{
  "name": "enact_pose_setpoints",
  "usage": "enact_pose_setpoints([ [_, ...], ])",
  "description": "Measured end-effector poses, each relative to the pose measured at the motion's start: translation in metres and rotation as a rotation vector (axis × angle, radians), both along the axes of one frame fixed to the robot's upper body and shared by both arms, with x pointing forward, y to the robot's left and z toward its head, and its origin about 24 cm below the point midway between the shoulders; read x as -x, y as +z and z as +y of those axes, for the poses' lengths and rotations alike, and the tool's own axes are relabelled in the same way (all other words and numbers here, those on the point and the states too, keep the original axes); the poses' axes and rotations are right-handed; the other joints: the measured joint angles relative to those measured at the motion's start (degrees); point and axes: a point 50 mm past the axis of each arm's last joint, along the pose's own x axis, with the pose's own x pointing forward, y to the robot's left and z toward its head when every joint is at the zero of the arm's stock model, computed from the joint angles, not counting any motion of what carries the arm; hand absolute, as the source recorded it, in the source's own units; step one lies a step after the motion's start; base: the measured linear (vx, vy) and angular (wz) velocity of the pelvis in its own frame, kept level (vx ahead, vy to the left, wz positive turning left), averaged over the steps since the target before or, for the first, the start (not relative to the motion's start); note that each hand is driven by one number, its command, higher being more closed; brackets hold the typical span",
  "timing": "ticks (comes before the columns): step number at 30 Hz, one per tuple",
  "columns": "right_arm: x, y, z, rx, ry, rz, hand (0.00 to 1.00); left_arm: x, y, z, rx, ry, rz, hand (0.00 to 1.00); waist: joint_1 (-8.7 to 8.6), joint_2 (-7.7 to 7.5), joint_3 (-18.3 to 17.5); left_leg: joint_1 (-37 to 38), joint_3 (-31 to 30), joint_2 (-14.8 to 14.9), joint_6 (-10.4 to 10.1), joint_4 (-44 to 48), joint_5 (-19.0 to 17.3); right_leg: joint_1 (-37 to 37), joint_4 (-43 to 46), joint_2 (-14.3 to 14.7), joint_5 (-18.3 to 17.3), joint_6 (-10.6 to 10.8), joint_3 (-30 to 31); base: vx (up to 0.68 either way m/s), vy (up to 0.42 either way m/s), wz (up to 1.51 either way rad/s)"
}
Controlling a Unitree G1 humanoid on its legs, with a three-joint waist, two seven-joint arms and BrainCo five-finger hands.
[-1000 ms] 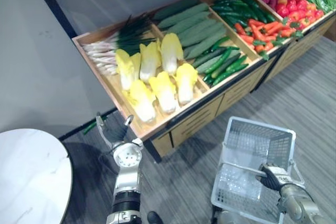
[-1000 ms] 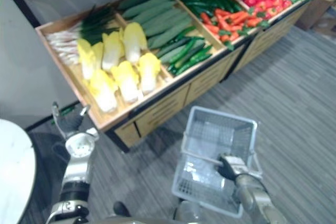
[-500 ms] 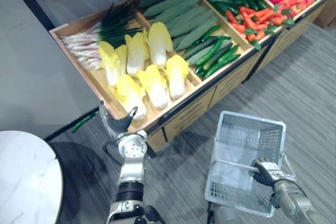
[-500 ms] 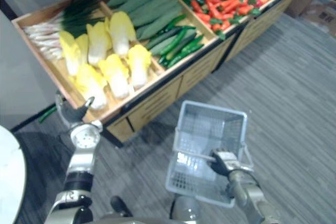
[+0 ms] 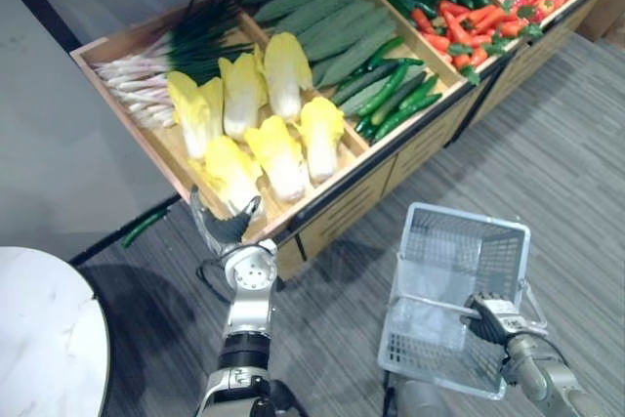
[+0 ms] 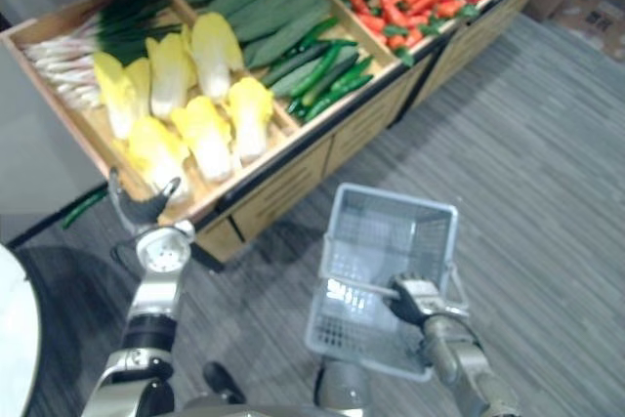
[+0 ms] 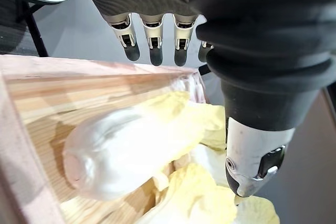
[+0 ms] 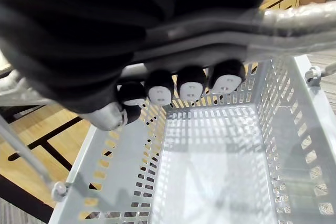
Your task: Pick vegetable in the basket
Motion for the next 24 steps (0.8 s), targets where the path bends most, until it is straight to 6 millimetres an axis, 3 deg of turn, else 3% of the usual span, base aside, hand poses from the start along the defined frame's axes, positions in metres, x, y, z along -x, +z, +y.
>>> enact_pose_setpoints([
  [12, -0.01, 0.006, 0.007, -0.01, 0.027, -0.059, 1.0, -0.023, 0.006, -0.001, 0.069, 0.034, 0.018, 0.0, -1.02, -0.41, 1.9, -2.0, 1.0, 0.0, 0.0, 0.0, 0.0, -3.2, 0.5, 0.2, 0.4, -0.4, 1.4, 0.0, -0.026, -0.06],
  [19, -0.015, 0.009, 0.013, -0.018, 0.054, -0.085, 1.0, -0.031, 0.016, 0.023, 0.08, 0.118, 0.008, 0.0, -1.21, -1.35, 3.3, -2.7, 2.4, 0.1, -0.2, 0.0, -0.3, -5.2, 0.9, 0.2, 0.5, -0.6, 3.0, -0.02, -0.024, -0.1],
  [24, -0.015, 0.009, 0.014, -0.021, 0.055, -0.101, 1.0, -0.039, 0.023, 0.03, 0.134, 0.178, -0.011, 0.0, -1.28, -1.55, 3.9, -3.0, 2.4, 0.3, -0.2, 0.0, -0.3, -5.4, 0.9, 0.3, 0.6, -0.6, 2.9, -0.01, -0.017, -0.01],
])
